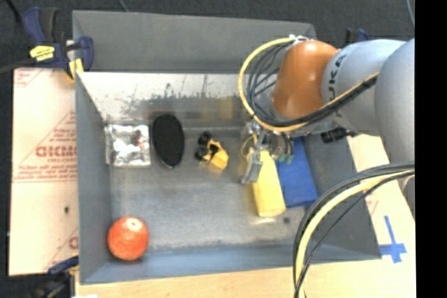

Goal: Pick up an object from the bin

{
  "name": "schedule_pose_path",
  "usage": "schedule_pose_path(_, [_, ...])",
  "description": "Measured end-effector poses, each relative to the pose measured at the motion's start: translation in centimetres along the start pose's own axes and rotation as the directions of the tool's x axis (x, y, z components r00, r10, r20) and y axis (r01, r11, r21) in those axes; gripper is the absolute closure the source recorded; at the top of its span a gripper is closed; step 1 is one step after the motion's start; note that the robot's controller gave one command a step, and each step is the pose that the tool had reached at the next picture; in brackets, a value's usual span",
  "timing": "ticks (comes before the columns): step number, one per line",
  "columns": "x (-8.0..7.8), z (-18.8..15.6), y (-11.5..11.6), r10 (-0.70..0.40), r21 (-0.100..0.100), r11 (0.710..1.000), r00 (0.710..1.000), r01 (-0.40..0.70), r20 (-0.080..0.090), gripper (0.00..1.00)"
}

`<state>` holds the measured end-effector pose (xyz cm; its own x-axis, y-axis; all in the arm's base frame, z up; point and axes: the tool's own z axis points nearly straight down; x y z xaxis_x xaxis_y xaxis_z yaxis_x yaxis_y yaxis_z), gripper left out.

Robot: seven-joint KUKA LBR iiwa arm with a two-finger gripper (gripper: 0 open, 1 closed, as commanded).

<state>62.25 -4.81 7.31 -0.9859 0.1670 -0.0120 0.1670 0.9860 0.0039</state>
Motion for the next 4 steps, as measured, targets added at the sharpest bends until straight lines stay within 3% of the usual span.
schedule_pose_path(1, [-0.8,0.1,1.5,0.127,-0.002,0.992,0.992,-0.127,0.002,0.00])
schedule_pose_path(2, [-1.7,0.1,1.8,-0.086,0.001,0.996,0.996,0.086,0.005,0.00])
schedule_pose_path(3, [-1.7,-4.0,3.2,0.093,-0.002,0.996,0.996,-0.093,0.001,0.00])
schedule_pose_path(4, [-1.9,-4.7,5.3,0.259,-0.005,0.966,0.966,-0.259,0.010,0.00])
